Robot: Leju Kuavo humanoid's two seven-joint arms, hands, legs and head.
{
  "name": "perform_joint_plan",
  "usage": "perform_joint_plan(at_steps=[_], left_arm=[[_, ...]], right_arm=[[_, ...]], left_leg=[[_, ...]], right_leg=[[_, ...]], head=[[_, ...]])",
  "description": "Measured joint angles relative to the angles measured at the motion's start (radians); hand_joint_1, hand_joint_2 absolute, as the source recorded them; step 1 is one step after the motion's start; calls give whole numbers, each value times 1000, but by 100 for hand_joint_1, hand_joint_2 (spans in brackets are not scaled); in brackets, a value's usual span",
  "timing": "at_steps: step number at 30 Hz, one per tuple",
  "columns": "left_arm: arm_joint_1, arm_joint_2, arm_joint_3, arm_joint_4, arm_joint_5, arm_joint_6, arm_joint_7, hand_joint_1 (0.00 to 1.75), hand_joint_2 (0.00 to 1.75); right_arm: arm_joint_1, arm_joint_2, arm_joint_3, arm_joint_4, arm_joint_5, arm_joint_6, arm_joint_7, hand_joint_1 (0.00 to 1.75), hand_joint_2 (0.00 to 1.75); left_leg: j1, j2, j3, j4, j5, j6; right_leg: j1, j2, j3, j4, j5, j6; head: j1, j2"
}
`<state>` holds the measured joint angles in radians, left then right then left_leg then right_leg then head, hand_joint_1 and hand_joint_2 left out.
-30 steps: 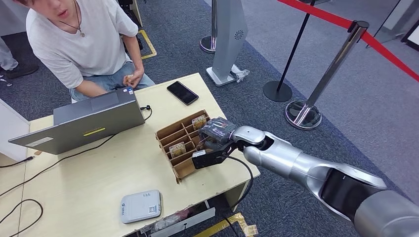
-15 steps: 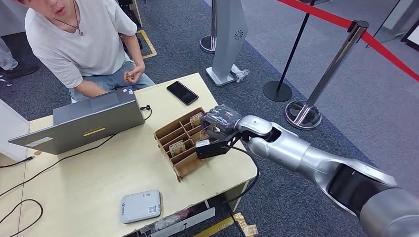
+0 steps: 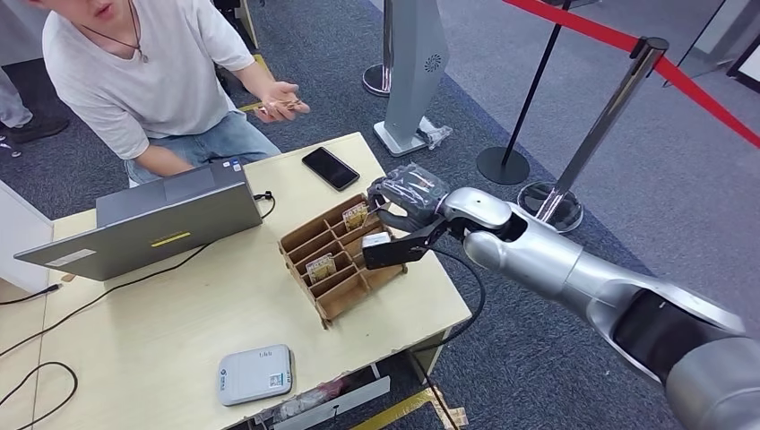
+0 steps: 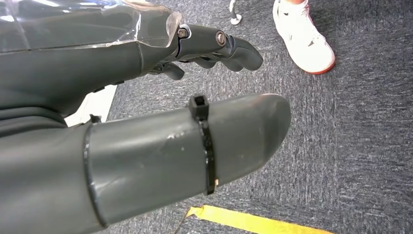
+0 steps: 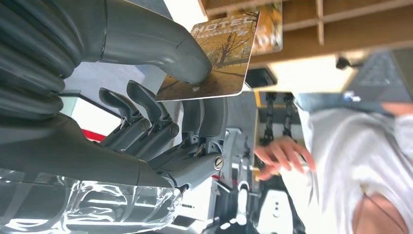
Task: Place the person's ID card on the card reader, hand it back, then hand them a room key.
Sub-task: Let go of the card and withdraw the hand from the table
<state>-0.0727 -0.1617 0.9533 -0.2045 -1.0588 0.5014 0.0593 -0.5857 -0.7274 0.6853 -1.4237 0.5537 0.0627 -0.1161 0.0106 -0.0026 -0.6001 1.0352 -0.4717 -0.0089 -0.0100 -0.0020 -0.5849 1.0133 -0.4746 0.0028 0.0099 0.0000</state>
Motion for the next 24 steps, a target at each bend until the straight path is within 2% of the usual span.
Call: perform_joint_plan(at_steps=[3,6,12,18,24], left_arm=[[0,0,0,0,-3,-1,-3,0,0],[-1,0,0,0,-13,-4,-9,0,0],[-4,-1,0,0,-36,-9,-10,0,0],[-7,-1,-2,0,-53,-9,5,0,0],[-7,0,-2,0,-53,-6,30,0,0]], right_arm=[[-9,7,-2,-8,4,-31,-20,175,175],[-14,41,-1,-2,52,-123,-37,175,175],[-36,175,13,78,188,-314,-52,175,175],[-96,334,34,224,300,-428,-54,175,175],[-158,446,54,369,347,-516,-61,175,175]], left_leg=[[0,0,0,0,0,0],[0,0,0,0,0,0],[1,1,0,-1,0,0],[1,1,1,-1,1,-1],[0,1,0,-1,1,-1]], right_leg=[[0,0,0,0,0,0],[0,0,0,0,0,0],[1,0,0,1,0,0],[1,1,0,1,0,0],[1,1,0,1,0,0]], head=[[0,0],[0,0],[0,0],[0,0],[0,0]])
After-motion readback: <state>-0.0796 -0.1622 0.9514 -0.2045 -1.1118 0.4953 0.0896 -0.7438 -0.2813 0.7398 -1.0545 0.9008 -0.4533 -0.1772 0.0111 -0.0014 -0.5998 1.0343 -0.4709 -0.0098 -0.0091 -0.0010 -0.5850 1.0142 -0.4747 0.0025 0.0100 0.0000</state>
